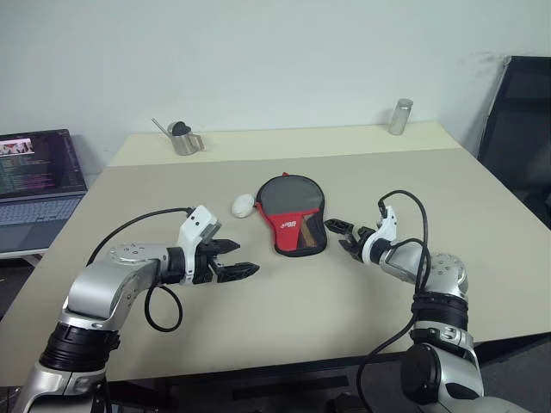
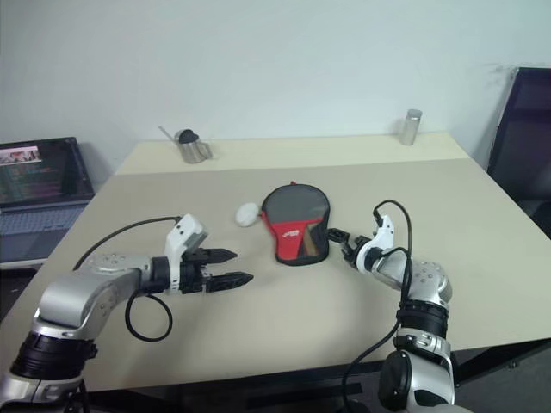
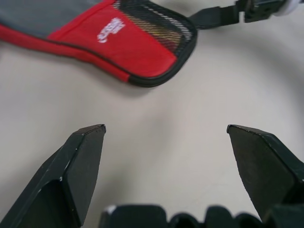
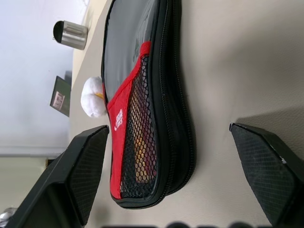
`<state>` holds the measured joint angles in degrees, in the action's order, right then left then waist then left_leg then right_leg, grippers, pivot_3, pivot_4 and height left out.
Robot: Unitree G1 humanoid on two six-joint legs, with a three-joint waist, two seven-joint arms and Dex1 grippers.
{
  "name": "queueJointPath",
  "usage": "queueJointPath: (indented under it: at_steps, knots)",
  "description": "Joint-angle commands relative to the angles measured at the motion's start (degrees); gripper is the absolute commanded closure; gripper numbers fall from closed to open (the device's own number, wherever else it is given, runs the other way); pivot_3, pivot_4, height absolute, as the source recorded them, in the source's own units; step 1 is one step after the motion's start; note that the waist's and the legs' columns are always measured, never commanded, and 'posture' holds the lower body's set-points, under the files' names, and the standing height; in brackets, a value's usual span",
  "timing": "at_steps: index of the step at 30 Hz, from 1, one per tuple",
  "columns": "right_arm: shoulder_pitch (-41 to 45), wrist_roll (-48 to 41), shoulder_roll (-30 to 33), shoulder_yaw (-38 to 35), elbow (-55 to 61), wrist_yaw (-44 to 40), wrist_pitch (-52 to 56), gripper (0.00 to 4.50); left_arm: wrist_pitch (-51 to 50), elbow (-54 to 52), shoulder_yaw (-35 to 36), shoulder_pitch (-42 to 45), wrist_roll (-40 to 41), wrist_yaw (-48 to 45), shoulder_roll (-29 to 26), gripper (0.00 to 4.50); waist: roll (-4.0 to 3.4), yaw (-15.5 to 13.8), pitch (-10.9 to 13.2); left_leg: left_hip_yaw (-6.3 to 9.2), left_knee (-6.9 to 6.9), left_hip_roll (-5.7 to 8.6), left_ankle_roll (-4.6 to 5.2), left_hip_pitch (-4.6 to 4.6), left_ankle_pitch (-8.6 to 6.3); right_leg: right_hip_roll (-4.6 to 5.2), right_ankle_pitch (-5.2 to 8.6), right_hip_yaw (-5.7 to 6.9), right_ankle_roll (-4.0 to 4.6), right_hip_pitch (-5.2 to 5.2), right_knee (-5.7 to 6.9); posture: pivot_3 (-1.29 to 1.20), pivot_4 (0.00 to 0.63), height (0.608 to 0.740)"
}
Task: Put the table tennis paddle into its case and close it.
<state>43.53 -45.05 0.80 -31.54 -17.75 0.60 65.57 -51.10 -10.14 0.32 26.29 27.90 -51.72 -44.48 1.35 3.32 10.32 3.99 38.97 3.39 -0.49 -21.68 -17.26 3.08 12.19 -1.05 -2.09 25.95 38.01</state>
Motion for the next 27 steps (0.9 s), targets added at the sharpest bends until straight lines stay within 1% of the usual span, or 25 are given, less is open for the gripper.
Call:
queueJointPath:
  at_steps: [1, 6, 11, 18, 21, 27]
  knots:
    - [1.1, 0.2, -2.0, 2.8, -1.2, -0.3, -1.0, 0.00, -0.2, -2.2, 0.9, -0.1, 0.4, 0.6, -0.8, 0.04, 0.00, 0.2, 0.0, 0.00, 0.00, -0.02, 0.01, 0.09, -0.01, -0.01, -0.01, 0.00, 0.02, -0.08, 0.00, 0.00, 0.150, 0.740]
    - [1.9, -0.3, -4.6, 4.7, -1.1, -0.6, -0.9, 0.00, -0.6, -2.5, 1.5, -0.1, 0.8, 1.2, -0.8, 0.04, -0.01, 0.3, 0.0, -0.02, -0.16, -0.07, 0.05, 0.79, -0.03, -0.07, -0.01, 0.03, 0.04, -0.69, -0.07, 0.00, 0.150, 0.740]
    - [2.1, -1.0, -6.0, 5.2, -0.8, -0.5, -0.9, 0.00, -0.5, -2.5, 1.3, -0.1, 0.5, 1.4, -0.9, 0.04, -0.01, 0.0, 0.0, 0.00, -0.14, -0.03, 0.05, 0.78, -0.03, -0.07, -0.01, 0.06, 0.03, -0.70, -0.09, 0.00, 0.150, 0.740]
    - [2.2, 1.0, -6.5, 6.6, -1.8, -0.3, -3.4, 0.00, 0.0, -2.6, 0.2, 0.3, -0.2, 1.9, -0.4, 0.04, -0.01, 0.1, 0.0, 0.00, -0.14, -0.05, 0.05, 0.78, -0.03, -0.07, -0.01, 0.04, 0.04, -0.69, -0.09, 0.00, 0.150, 0.740]
    - [2.1, 1.8, -5.9, 6.8, -2.5, 0.0, -4.9, 0.62, 0.3, -2.6, -0.1, 0.3, -0.4, 2.0, -0.4, 0.00, -0.01, 0.1, 0.0, 0.00, -0.14, -0.05, 0.05, 0.79, -0.03, -0.07, -0.01, 0.05, 0.03, -0.69, -0.09, 0.00, 0.150, 0.740]
    - [2.2, 3.1, -5.1, 6.0, -5.5, 1.5, -7.4, 2.60, 1.3, -1.9, -0.5, 0.6, -1.0, 2.0, -0.4, 0.00, -0.01, 0.1, 0.0, 0.01, -0.15, -0.05, 0.05, 0.77, -0.03, -0.06, -0.01, 0.04, 0.03, -0.69, -0.11, 0.00, 0.150, 0.740]
